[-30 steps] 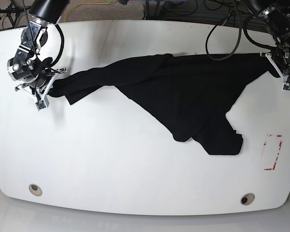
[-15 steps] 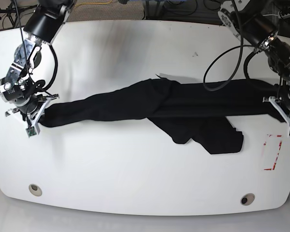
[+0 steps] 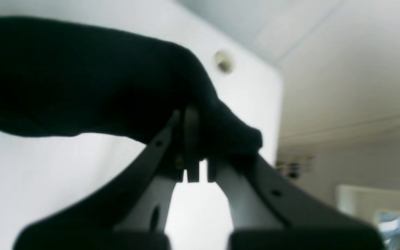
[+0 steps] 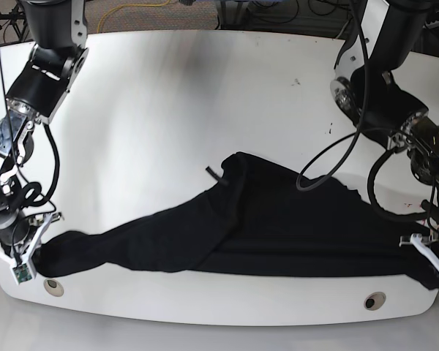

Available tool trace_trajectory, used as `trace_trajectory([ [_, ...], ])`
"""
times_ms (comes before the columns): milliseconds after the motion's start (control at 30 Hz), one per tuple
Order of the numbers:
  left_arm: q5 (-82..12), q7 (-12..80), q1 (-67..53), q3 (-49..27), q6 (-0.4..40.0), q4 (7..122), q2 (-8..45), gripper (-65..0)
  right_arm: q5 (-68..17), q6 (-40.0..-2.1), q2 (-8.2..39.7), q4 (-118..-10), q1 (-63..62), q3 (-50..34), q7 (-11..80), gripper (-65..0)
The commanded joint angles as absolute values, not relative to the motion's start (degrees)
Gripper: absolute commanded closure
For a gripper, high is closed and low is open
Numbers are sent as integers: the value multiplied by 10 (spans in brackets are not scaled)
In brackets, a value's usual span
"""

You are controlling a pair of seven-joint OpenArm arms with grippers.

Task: Fold the T-shirt properly
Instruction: 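Swing the held shirt with both grippers and lay it on the table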

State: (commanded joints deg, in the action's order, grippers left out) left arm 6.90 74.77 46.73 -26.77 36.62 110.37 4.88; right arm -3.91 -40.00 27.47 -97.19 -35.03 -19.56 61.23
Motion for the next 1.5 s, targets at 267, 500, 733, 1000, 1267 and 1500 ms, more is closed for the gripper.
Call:
trace_trajectory([
  [267,68,748,603,-262,331,1075,49,0,-39,-400,327,-915,-494,-147,612,0],
  [500,70,745,706,-266,330,1009,53,0,-44,-400,361,-861,-625,-81,612,0],
  [733,70,744,747,-295,330,961,53,0,-43,-400,361,-845,-696,-28,612,0],
  [1000,70,744,710,-322,330,956,51,0,-45,-400,359,-848,-697,-16,612,0],
  [1267,68,746,593,-323,331,989,51,0,-45,-400,363,-857,-601,-43,612,0],
  [1500,67,748,465,-323,334,1040,49,0,-45,-400,349,-905,-458,-102,612,0],
])
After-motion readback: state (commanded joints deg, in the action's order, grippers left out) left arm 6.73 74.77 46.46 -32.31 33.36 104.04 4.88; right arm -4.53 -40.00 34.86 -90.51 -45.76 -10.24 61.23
